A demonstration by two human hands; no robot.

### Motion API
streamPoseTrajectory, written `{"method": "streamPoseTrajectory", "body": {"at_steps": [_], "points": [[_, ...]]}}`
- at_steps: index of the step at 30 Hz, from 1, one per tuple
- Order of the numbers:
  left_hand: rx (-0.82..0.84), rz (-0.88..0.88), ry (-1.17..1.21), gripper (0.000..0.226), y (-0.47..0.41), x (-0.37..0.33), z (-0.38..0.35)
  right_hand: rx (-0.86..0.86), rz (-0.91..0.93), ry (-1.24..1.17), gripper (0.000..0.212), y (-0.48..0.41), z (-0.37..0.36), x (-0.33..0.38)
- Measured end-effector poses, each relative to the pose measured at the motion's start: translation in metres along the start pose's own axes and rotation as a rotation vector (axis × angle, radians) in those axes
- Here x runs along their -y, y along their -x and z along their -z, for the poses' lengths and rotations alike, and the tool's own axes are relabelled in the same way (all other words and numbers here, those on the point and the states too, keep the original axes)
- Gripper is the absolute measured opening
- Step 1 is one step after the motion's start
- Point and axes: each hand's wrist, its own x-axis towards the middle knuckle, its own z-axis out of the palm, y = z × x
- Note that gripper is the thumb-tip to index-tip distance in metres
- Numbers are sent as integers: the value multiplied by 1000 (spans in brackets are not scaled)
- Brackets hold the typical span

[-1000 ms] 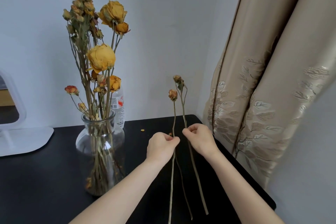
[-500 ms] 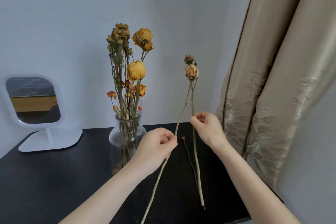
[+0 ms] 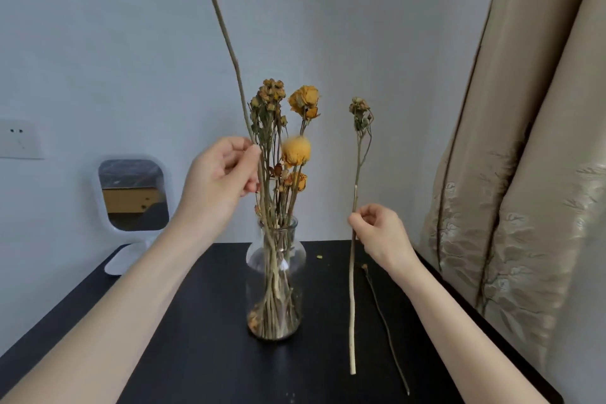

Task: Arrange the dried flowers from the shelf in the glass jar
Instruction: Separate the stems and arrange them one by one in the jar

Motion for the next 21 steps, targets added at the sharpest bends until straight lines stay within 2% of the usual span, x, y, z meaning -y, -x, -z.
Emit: {"method": "streamPoseTrajectory", "body": {"at_steps": [8, 13, 17, 21], "points": [[-183, -147, 3, 19, -43, -13, 9, 6, 32, -7, 12, 4, -2, 9], [-175, -183, -95, 20, -59, -10, 6, 9, 27, 7, 12, 3, -2, 8], [-164, -139, -186, 7, -58, 7, -1, 14, 24, 5, 12, 4, -3, 6], [-134, -81, -229, 4, -50, 24, -8, 31, 18, 10, 12, 4, -5, 4]]}}
